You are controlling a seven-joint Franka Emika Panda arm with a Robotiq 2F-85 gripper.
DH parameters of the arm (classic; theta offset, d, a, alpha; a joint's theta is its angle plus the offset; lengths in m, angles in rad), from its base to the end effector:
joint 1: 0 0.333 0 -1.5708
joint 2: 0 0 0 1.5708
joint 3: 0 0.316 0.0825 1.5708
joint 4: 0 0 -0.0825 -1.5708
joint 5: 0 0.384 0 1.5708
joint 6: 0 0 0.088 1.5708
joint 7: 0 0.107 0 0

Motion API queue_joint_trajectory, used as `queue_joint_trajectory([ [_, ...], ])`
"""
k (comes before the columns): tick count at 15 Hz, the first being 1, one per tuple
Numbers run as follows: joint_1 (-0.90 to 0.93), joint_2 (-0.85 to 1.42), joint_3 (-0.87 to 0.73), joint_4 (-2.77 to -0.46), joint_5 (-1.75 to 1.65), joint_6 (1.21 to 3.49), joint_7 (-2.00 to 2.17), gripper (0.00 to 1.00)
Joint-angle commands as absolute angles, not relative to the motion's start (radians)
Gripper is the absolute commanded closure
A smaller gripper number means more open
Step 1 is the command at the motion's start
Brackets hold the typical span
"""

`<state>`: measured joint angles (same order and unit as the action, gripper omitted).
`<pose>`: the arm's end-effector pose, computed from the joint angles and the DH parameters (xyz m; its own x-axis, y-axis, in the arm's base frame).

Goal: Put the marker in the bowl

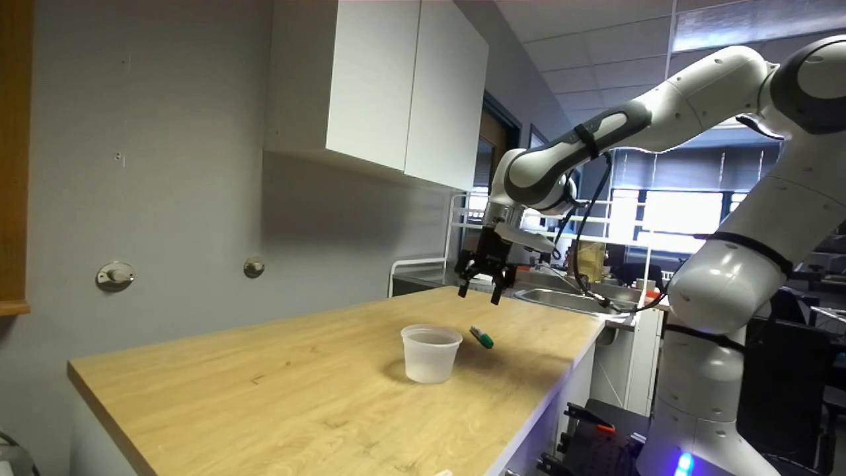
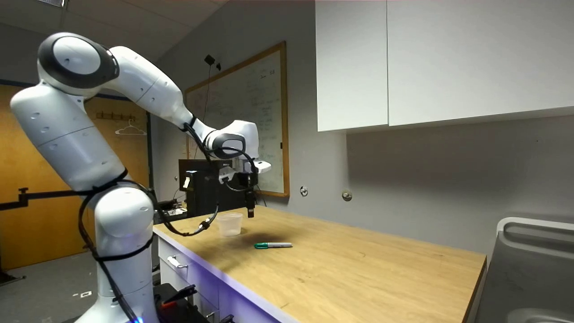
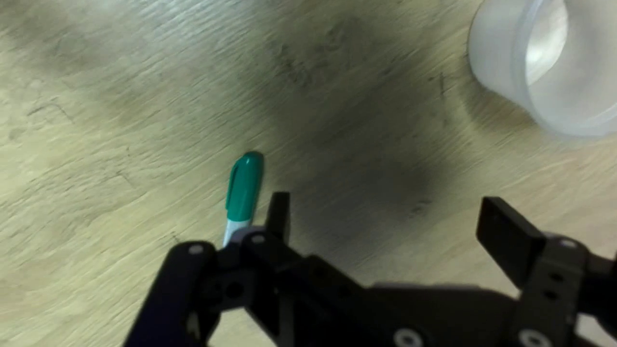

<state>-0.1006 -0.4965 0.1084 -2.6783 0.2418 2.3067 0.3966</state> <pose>0.3851 0.0064 0.4014 0.8491 -0.5259 0.0492 -0.5106 -0.8411 -0.1784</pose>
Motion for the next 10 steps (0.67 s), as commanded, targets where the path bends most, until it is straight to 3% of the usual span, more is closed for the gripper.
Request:
queue_joint_trajectory([
  [1,-0.149,-0.409,0.106,-2.642,0.163,2.33,0.488,0.0],
  [10,-0.187,-0.211,0.055,-2.555,0.089,2.324,0.593,0.0],
])
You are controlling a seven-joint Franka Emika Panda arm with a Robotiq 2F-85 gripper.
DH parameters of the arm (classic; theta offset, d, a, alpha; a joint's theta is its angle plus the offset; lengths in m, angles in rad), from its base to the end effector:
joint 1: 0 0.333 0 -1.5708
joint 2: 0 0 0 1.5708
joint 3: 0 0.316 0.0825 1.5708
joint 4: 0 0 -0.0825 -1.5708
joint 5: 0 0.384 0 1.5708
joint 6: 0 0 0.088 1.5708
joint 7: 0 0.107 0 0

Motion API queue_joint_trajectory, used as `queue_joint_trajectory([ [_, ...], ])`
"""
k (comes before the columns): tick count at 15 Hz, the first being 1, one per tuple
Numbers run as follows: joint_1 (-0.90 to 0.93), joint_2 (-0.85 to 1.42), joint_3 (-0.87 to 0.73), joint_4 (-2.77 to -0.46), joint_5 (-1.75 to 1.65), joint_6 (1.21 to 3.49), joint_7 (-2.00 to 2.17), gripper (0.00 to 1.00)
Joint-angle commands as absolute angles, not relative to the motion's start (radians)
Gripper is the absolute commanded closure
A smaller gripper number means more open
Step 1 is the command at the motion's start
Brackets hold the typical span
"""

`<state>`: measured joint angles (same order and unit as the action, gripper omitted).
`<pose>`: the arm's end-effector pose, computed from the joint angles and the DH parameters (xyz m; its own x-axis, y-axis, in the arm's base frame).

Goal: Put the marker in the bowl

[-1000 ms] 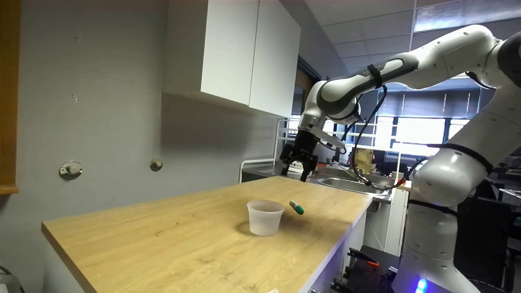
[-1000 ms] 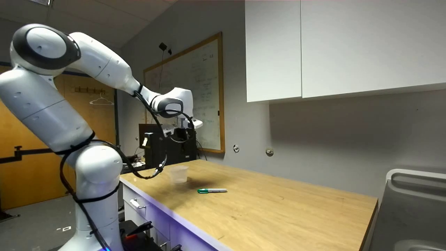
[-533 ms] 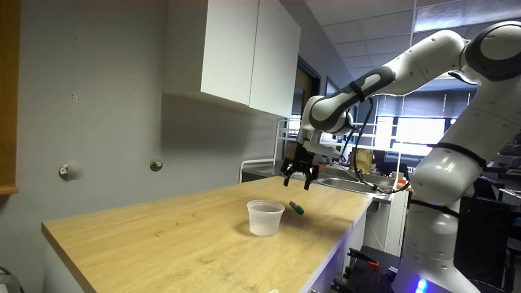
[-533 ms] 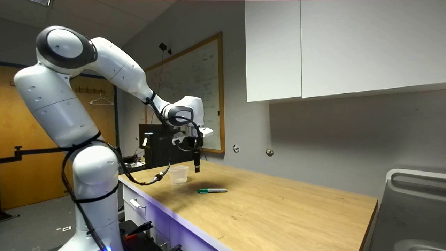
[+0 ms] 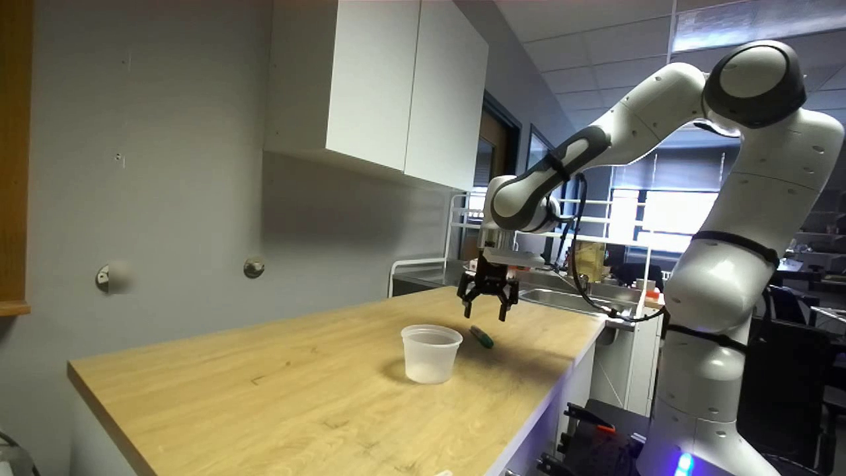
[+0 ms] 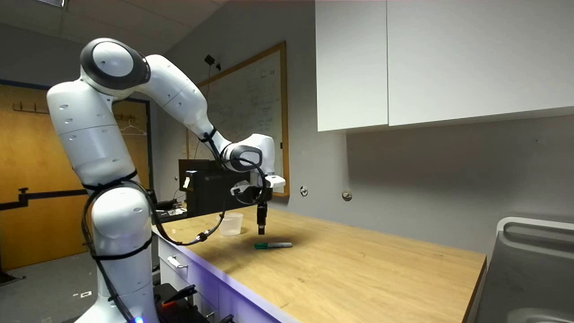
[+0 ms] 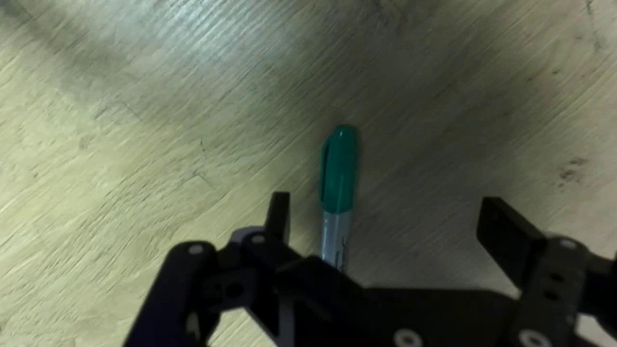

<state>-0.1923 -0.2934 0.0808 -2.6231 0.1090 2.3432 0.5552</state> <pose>0.4100 -0.0453 0.3488 0.7349 -0.6779 -0.0197 -0.6778 -0.7333 -0.0533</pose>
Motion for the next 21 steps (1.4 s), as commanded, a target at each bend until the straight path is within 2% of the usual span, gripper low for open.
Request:
queue_joint_trajectory([
  [1,-0.184,-0.186,0.044,-2.541,0.094,2.323,0.589,0.0],
  [11,-0.154,-0.01,-0.038,-2.421,0.118,2.294,0.582,0.0],
  [12,-0.15,-0.002,-0.043,-2.416,0.118,2.297,0.585,0.25],
  [13,-0.146,0.005,-0.047,-2.411,0.117,2.298,0.586,0.27],
  [14,-0.143,0.011,-0.051,-2.406,0.118,2.296,0.586,0.33],
  [21,-0.123,-0.005,-0.062,-2.391,0.105,2.272,0.619,0.88],
])
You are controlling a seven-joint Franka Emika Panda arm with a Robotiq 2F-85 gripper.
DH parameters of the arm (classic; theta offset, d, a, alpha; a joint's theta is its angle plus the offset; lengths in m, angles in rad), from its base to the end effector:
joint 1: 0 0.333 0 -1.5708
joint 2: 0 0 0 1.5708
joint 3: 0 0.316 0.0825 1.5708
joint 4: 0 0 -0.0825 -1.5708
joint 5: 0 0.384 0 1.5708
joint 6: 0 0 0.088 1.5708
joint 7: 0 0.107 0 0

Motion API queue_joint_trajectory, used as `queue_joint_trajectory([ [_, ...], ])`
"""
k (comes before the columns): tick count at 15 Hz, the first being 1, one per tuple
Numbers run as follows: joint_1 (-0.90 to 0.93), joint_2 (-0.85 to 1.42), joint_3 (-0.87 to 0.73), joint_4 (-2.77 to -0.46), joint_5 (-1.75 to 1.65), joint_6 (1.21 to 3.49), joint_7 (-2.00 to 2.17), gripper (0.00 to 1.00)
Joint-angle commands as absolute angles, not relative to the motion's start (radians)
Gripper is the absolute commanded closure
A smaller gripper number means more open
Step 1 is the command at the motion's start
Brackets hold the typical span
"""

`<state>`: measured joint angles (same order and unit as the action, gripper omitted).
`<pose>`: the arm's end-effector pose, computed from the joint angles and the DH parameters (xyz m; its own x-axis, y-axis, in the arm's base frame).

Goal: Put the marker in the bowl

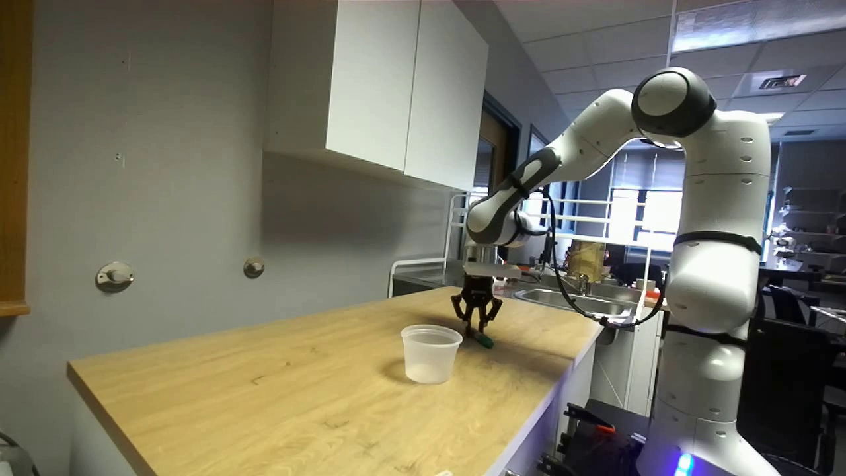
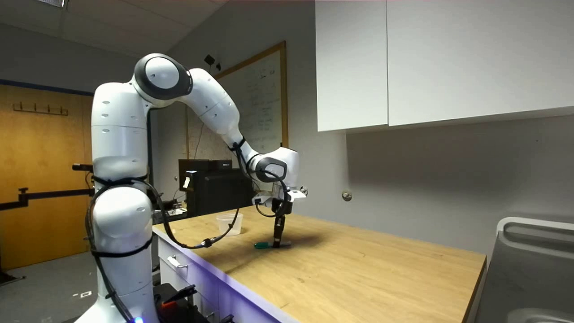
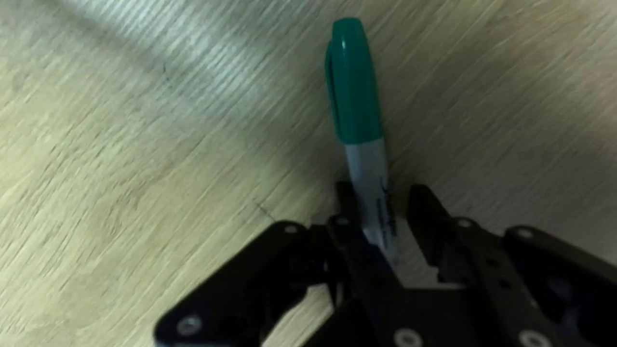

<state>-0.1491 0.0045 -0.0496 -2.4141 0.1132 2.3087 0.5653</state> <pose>0.4668 -0.0917 0.2994 0.6579 -0.7409 -0.1349 -0.7480 -0.6637 -0.0027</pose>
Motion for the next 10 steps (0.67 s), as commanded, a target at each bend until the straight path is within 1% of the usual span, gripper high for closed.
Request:
queue_joint_trajectory([
  [1,-0.116,-0.025,-0.057,-2.397,0.103,2.269,0.632,0.92],
  [2,-0.108,-0.041,-0.052,-2.402,0.102,2.266,0.642,0.94],
  [4,-0.083,-0.096,-0.034,-2.419,0.093,2.263,0.668,0.9],
  [10,0.003,-0.281,0.076,-2.442,0.089,2.268,0.733,0.9],
])
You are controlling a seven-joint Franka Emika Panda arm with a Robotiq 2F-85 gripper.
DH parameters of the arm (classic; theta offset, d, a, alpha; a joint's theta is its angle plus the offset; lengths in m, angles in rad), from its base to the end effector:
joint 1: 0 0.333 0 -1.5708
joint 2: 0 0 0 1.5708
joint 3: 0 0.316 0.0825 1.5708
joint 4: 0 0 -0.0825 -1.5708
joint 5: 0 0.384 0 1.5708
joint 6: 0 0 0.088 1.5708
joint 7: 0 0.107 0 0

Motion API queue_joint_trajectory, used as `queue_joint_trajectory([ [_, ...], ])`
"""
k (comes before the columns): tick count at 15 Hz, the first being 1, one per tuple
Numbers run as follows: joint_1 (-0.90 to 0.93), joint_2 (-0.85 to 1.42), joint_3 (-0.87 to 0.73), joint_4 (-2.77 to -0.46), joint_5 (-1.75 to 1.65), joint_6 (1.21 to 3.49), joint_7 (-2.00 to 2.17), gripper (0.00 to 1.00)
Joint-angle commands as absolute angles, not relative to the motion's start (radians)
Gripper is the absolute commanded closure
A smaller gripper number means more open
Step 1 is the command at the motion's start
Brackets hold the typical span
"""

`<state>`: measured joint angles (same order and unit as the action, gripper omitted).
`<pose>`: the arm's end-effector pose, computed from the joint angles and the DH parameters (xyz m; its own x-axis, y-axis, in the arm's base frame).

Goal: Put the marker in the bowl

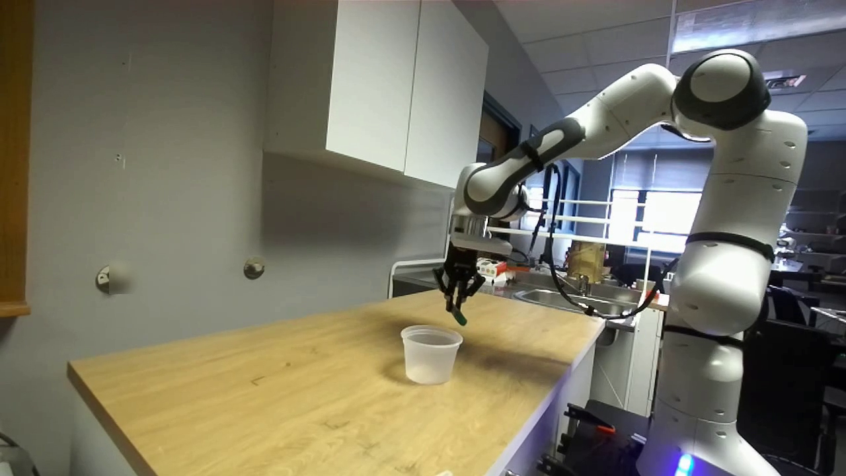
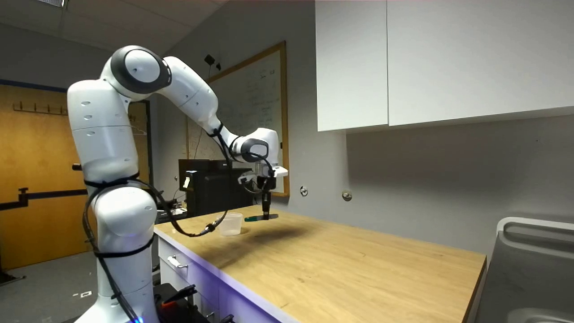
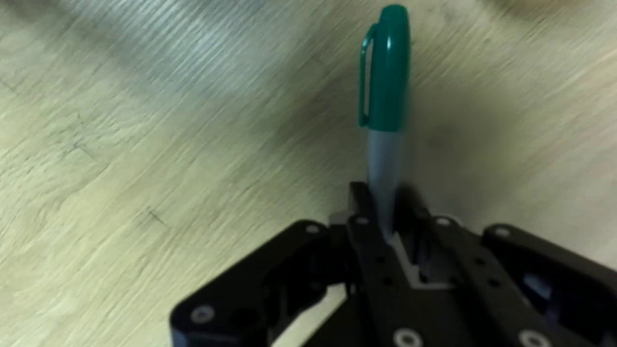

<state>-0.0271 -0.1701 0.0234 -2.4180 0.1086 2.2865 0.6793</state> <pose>0.4709 0.0008 0.3787 0.7301 -0.6829 -0.0227 -0.6820 -0.7263 -0.0852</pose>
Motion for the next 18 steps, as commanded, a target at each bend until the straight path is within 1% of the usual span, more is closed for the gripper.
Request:
queue_joint_trajectory([
  [1,0.012,-0.303,0.102,-2.438,0.078,2.282,0.752,0.9],
  [6,0.031,-0.354,0.216,-2.424,0.021,2.367,0.842,0.9],
  [11,0.015,-0.315,0.286,-2.446,-0.072,2.491,0.937,0.9],
  [18,0.027,-0.283,0.32,-2.497,-0.193,2.49,1.033,0.9],
])
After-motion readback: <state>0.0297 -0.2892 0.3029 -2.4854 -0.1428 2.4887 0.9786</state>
